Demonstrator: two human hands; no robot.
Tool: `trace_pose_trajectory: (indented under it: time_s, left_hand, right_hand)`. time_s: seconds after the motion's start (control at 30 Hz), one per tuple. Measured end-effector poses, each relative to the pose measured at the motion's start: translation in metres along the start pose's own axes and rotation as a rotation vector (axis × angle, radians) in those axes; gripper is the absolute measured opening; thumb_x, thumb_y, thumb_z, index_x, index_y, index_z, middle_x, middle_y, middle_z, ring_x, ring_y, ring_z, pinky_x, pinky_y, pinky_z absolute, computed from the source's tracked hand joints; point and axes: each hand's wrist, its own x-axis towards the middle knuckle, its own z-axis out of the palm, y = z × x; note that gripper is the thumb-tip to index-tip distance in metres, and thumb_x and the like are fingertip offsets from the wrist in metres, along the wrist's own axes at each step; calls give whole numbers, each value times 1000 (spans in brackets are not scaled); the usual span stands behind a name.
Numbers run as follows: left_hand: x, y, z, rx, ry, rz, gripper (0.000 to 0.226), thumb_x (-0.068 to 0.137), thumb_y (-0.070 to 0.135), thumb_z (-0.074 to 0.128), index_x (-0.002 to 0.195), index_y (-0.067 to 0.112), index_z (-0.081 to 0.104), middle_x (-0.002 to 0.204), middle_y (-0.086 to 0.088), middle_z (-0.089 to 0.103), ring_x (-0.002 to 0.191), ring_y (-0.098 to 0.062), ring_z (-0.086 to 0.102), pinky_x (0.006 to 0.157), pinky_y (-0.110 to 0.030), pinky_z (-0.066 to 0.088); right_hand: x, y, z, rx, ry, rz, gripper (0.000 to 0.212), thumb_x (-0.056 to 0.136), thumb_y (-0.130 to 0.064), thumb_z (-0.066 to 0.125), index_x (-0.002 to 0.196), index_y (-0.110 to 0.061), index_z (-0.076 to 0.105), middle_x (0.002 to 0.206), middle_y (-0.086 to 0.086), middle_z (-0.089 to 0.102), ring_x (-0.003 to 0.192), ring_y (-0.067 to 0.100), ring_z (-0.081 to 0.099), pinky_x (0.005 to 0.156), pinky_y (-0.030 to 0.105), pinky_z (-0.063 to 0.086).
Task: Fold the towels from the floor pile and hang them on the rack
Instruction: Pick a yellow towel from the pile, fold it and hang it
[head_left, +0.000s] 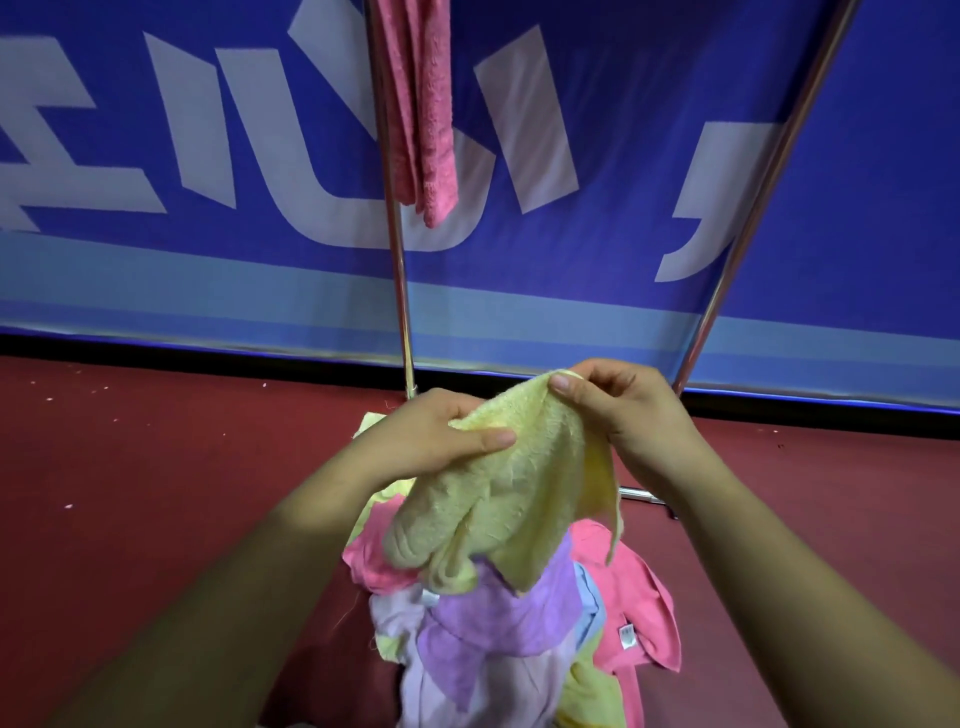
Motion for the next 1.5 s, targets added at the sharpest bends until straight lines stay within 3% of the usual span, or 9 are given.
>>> trace_pose_trajectory:
  time_s: [0.23, 0.4, 0.57, 0.7, 0.8, 0.9, 1.03, 1.3, 1.5]
  left_hand:
    - [7, 4, 5, -567, 159, -7, 11, 73, 12, 59, 80, 14, 68, 78, -7, 63, 75, -19, 56, 68, -32, 41]
    - [3, 8, 6, -168, 161, 55, 17, 86, 31, 76, 79, 16, 72, 68, 1, 60, 65, -11, 53, 66, -29, 40]
    - [4, 6, 3, -542, 270, 125, 19, 85, 30, 66, 71, 18, 63, 69, -6, 54, 63, -16, 51, 63, -29, 40]
    - [8, 1, -10, -807, 294, 129, 19, 83, 19, 59, 70, 11, 48, 73, -10, 40, 67, -19, 42, 65, -31, 34]
    - [10, -2, -16, -691, 342, 52, 18, 79, 23, 60, 71, 12, 48, 65, -7, 41, 58, -15, 40, 57, -29, 30]
    - [5, 2, -4, -510, 128, -52, 32, 84, 47, 63, 85, 15, 60, 66, -7, 56, 50, -13, 44, 49, -25, 31]
    - [3, 4, 12, -131, 56, 118, 37, 90, 40, 65, 82, 4, 60, 67, -1, 48, 63, -13, 42, 59, -28, 32]
    - [8, 1, -7, -501, 456, 140, 21, 98, 21, 56, 82, 8, 60, 68, -3, 49, 59, -10, 43, 53, -25, 32]
    - [13, -20, -15, -280, 373, -101, 3, 94, 6, 62, 91, 5, 64, 78, -3, 61, 66, -8, 56, 67, -25, 44]
  right_hand:
    - [0, 1, -2, -165, -81, 39, 18, 88, -22, 76, 78, -8, 73, 70, 4, 65, 66, 15, 54, 60, 28, 42]
    - [1, 10, -2, -218, -209, 55, 9, 86, -13, 77, 84, -4, 75, 75, 6, 72, 68, 11, 61, 65, 21, 48]
    - [4, 28, -6, -439, -300, 111, 16, 87, -15, 77, 77, -5, 70, 72, 5, 65, 70, 12, 53, 69, 30, 43]
    - [8, 27, 4, -121, -67, 86, 21, 85, -15, 68, 68, -6, 60, 66, 10, 58, 67, 19, 51, 70, 37, 43]
    - [8, 6, 11, 93, 25, 73, 24, 80, -29, 73, 66, -17, 58, 62, 8, 49, 58, 18, 43, 55, 31, 35]
    - [-2, -5, 23, 90, -63, 35, 20, 88, -19, 76, 70, -17, 65, 62, 6, 57, 56, 14, 49, 52, 24, 39]
    - [-1, -3, 27, 76, -92, 55, 19, 88, -11, 75, 70, -17, 69, 63, 6, 61, 57, 14, 53, 55, 23, 43]
    - [2, 16, 2, -362, -260, 240, 14, 78, -14, 84, 79, -5, 72, 74, 18, 71, 67, 18, 61, 65, 30, 49]
    - [9, 14, -3, -21, -35, 207, 11, 85, -6, 74, 76, -11, 72, 66, 11, 64, 53, 20, 54, 54, 28, 39]
